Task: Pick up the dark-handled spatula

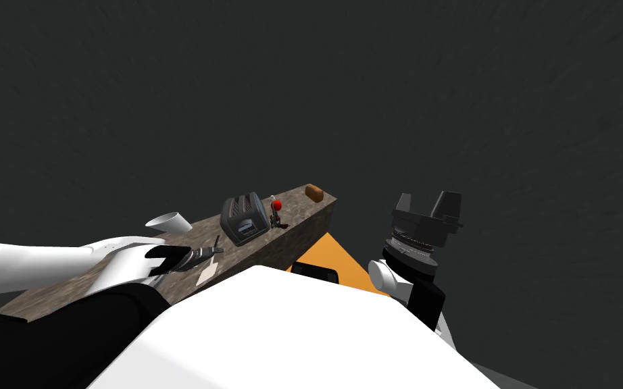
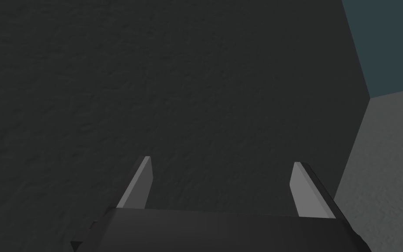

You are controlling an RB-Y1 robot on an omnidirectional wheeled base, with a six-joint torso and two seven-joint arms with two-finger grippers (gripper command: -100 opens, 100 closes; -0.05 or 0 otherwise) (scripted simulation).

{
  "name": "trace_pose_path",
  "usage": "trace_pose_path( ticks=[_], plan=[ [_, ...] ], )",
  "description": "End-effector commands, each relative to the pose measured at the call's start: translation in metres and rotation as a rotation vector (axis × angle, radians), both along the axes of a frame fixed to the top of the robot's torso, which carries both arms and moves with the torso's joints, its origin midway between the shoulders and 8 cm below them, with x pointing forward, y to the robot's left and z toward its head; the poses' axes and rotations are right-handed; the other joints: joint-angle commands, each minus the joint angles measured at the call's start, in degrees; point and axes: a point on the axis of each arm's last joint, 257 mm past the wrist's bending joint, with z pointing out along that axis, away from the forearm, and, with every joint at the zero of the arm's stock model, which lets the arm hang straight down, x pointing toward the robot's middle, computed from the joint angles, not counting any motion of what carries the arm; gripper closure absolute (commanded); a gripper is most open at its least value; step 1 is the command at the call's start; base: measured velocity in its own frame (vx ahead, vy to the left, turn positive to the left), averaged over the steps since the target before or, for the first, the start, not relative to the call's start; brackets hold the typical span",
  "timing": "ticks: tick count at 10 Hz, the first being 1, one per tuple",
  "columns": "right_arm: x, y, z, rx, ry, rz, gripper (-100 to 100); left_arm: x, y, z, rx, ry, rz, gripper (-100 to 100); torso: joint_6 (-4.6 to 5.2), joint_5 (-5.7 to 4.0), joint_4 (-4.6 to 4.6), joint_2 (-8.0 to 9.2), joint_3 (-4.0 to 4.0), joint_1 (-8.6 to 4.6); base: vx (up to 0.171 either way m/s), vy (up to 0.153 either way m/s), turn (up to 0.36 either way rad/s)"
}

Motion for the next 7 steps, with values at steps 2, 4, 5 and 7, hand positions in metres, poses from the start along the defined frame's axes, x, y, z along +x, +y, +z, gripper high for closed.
trace_pose_path(
  ticks=[2,4,5,7],
  plan=[
    [0.0,0.0,0.0,0.0,0.0,0.0,0,0.0003,-0.0001,0.0001,-0.001,-0.001,0.003,0,0.0,-0.01,0.01,0.01,0.01,-0.01,-0.003,-0.003,0.001],
    [0.0,0.0,0.0,0.0,0.0,0.0,0,-0.0092,0.0026,-0.0043,0.003,0.003,0.003,-100,0.01,0.0,-0.01,-0.05,-0.02,0.02,0.02,0.004,-0.04],
    [0.0,0.0,0.0,0.0,0.0,0.0,0,-0.0067,0.0017,-0.0043,-0.002,-0.005,0.017,-100,0.0,0.01,-0.01,-0.07,-0.04,0.04,0.009,0.005,0.007],
    [0.0,0.0,0.0,0.0,0.0,0.0,0,-0.0069,0.0016,-0.0044,-0.001,-0.002,0.01,-100,0.0,0.0,0.0,-0.02,-0.01,0.02,0.0,0.0,0.0]
  ],
)
